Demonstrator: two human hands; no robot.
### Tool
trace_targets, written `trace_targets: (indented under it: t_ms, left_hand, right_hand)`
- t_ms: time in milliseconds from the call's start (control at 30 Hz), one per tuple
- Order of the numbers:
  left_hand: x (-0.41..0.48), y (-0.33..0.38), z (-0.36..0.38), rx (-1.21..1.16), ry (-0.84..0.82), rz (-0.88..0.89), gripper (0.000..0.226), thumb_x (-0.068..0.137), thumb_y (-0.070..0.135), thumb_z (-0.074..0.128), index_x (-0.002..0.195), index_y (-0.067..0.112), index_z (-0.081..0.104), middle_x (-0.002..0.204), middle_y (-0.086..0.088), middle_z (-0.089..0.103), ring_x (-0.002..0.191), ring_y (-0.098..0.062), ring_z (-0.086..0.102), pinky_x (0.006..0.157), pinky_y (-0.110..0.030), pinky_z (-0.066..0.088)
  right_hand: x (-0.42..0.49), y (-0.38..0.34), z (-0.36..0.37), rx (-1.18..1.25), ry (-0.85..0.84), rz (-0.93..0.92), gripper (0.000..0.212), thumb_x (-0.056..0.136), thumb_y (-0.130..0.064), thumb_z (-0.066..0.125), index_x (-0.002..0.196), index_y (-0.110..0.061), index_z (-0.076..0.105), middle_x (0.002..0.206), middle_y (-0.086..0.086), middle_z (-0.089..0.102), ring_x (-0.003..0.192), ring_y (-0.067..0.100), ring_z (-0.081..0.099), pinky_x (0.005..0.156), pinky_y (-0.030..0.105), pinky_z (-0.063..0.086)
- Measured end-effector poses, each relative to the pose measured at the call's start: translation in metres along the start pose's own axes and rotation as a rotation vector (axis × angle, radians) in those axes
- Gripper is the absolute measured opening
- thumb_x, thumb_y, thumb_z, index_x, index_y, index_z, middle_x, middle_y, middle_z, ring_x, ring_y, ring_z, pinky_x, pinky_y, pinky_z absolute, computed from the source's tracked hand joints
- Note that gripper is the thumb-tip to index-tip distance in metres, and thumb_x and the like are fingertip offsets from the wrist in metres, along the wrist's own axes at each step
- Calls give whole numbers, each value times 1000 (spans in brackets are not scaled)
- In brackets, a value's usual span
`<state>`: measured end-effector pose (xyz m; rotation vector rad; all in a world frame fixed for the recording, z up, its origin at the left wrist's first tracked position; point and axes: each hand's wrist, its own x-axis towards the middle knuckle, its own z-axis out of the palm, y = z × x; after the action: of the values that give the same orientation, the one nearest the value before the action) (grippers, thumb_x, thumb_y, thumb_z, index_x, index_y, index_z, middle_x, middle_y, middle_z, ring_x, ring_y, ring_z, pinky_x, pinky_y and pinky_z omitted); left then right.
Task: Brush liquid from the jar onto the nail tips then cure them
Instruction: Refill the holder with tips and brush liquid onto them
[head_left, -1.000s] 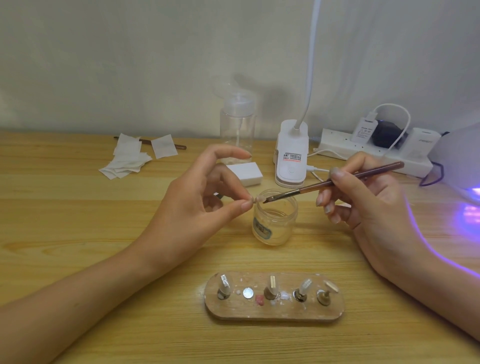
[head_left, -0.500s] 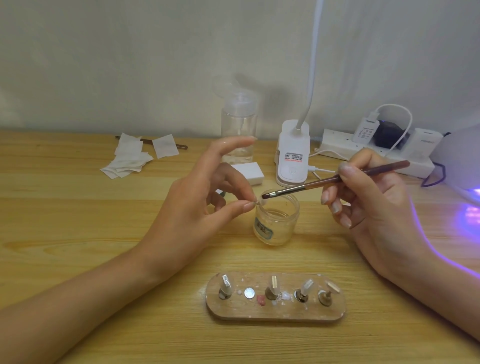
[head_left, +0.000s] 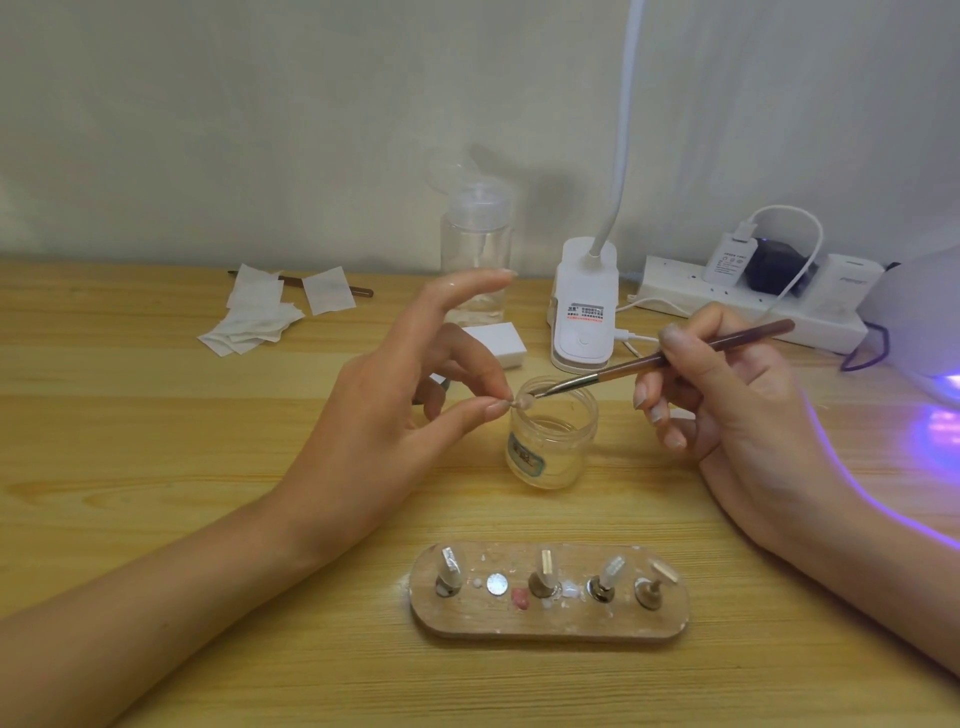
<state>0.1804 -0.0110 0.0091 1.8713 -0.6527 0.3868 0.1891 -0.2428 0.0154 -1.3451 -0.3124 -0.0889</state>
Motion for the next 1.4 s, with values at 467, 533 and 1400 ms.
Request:
trace_targets:
  t_ms: [467,533,1400]
  left_hand:
    - [0,0,0,11,0,8,63,87,12,71,141,31,45,88,10,70,92,-17,68,66,-19,47]
    - [1,0,0,15,0,11,63,87,12,70,141,31,45,88,11,69,91,-16,68,67,-17,46]
    - [0,0,0,15,4,9,59,87,14,70,139,32,47,88,11,70,89,-15,68,66,-18,45]
  right_hand:
    - [1,-1,-1,19,35,-8,22,85,-31,66,70,-25,52,60,3,60,50,8,51,41,16,38]
    - [1,-1,0,32,-17,-24,19,84,-33,65,69,-27,55,62,4,62,52,9,54,43,16,40]
    - [-2,-2,2,-73,30,-109,20,90,-22,57,70,-26,53,58,6,60,50,13,53,44,20,42]
